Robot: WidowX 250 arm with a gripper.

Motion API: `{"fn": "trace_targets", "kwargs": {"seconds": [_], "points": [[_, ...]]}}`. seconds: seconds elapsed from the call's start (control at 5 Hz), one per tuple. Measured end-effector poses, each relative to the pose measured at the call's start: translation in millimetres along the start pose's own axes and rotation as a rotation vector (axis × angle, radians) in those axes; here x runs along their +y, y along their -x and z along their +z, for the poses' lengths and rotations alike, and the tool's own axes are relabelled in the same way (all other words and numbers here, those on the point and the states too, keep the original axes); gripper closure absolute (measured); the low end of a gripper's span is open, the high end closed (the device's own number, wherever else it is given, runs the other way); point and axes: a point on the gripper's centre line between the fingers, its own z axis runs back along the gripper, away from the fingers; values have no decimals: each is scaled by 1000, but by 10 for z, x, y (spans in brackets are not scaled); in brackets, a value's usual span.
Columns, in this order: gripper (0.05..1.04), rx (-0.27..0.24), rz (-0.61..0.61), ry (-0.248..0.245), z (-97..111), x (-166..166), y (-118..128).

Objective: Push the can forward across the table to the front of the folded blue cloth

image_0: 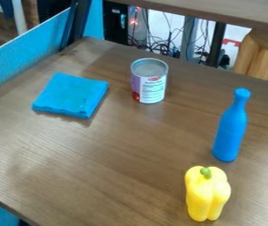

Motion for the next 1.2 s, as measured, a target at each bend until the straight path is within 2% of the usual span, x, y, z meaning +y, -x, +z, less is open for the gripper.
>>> {"fn": "trace_targets", "kwargs": {"seconds": [0.2,0.4,0.6,0.8,1.0,1.2], "points": [[82,42,7,-9,-136,20,18],[82,41,-56,-4,-185,-217,73],[82,58,-132,-13,-360,-625,192],[82,41,-222,-7,-466,-969,304],[82,45,-312,2,-691,-1302,408],[82,5,-424,32,-727,-1645,379]]}}
